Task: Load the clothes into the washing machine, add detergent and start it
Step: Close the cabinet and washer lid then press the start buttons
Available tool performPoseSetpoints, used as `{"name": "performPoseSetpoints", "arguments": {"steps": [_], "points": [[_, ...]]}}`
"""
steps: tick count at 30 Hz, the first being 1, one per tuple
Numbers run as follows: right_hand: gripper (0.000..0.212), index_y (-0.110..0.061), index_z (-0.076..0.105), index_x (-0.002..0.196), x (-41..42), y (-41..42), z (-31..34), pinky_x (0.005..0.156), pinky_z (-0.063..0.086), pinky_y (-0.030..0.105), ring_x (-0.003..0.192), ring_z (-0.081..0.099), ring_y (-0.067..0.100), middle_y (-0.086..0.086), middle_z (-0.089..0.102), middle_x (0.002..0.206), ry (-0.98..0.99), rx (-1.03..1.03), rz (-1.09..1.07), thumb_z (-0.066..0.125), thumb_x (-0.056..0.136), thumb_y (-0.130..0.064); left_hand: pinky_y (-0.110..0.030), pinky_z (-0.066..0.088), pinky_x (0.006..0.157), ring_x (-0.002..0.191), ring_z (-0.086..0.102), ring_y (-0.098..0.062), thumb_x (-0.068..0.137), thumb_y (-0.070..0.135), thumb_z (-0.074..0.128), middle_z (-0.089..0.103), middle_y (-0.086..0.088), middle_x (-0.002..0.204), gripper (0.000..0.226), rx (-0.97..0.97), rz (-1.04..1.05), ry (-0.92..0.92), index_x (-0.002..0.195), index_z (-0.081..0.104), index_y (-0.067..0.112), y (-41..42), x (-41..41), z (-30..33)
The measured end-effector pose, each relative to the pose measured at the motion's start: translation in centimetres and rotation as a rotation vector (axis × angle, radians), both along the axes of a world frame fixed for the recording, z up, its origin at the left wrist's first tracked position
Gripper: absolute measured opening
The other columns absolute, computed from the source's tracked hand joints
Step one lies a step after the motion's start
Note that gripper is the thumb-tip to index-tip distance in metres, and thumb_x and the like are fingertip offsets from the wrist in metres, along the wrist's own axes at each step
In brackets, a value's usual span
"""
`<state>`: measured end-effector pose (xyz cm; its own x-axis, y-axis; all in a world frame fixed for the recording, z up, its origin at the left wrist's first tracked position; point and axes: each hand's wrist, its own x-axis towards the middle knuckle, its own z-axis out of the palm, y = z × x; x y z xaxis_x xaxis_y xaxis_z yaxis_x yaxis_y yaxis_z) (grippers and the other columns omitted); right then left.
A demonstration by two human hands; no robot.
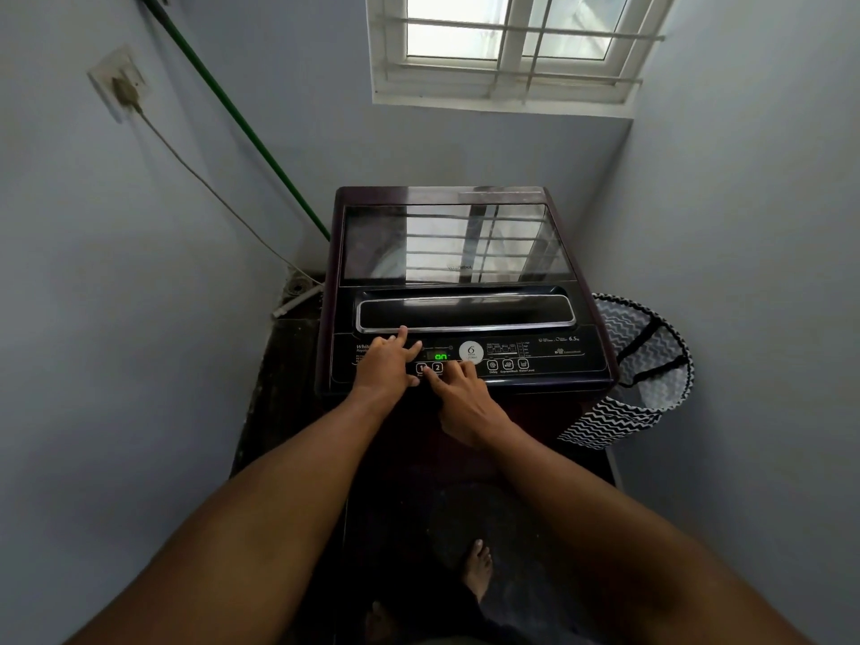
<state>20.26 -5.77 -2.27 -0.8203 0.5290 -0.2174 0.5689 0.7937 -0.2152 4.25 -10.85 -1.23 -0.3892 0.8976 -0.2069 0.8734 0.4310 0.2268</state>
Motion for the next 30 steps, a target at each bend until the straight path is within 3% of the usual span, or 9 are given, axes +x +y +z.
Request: {"name": "performPoseSetpoints", "arguments": {"steps": [6, 16, 19, 22, 30], "points": [[0.077, -0.004, 0.024, 0.154, 0.9, -0.3, -0.4, 0.096, 0.046, 0.046, 0.124, 0.038, 0.035, 0.017, 0.039, 0.142, 0.068, 0.061, -0.046, 0.057, 0.085, -0.017, -0.037, 0.035, 0.113, 0.144, 0.028, -0.026, 0.089, 0.027, 0.069, 0.015, -0.002, 0.164, 0.076, 0.000, -0.030, 0.020, 0.153, 0.028, 0.033, 0.0, 0.3, 0.0], [0.084, -0.019, 0.004, 0.158, 0.5, -1.0, -0.2, 0.083, 0.053, 0.045, 0.109, 0.056, 0.031, 0.014, 0.052, 0.126, 0.046, -0.137, -0.160, 0.054, 0.091, -0.014, -0.042, 0.048, 0.100, 0.131, 0.049, -0.026, 0.086, 0.036, 0.072, 0.017, 0.001, 0.163, 0.093, 0.034, -0.043, 0.036, 0.155, 0.009, 0.039, -0.5, 0.5, 0.1], [0.084, -0.018, 0.004, 0.158, 0.5, -0.8, -0.4, 0.081, 0.054, 0.044, 0.107, 0.056, 0.030, 0.014, 0.051, 0.127, 0.041, -0.116, -0.150, 0.055, 0.091, -0.014, -0.043, 0.048, 0.100, 0.134, 0.045, -0.027, 0.083, 0.049, 0.070, 0.019, 0.003, 0.163, 0.092, 0.014, -0.063, 0.075, 0.154, 0.012, 0.039, -0.2, 1.1, 0.1], [0.084, -0.019, 0.006, 0.158, 0.5, -0.3, -0.5, 0.079, 0.053, 0.041, 0.106, 0.057, 0.029, 0.013, 0.052, 0.127, 0.023, -0.083, -0.132, 0.055, 0.091, -0.014, -0.045, 0.045, 0.102, 0.139, 0.038, -0.032, 0.083, 0.048, 0.071, 0.024, -0.001, 0.161, 0.085, -0.052, -0.056, 0.103, 0.152, 0.023, 0.039, 0.5, 1.8, -0.1], [0.082, -0.022, 0.008, 0.158, 0.7, 0.2, -0.7, 0.069, 0.047, 0.038, 0.102, 0.059, 0.029, 0.011, 0.054, 0.124, 0.014, -0.024, -0.113, 0.054, 0.091, -0.019, -0.045, 0.046, 0.102, 0.133, 0.047, -0.030, 0.075, 0.055, 0.075, 0.031, -0.002, 0.159, 0.089, -0.119, -0.031, 0.103, 0.150, 0.029, 0.042, 1.7, 1.1, -0.1]]}}
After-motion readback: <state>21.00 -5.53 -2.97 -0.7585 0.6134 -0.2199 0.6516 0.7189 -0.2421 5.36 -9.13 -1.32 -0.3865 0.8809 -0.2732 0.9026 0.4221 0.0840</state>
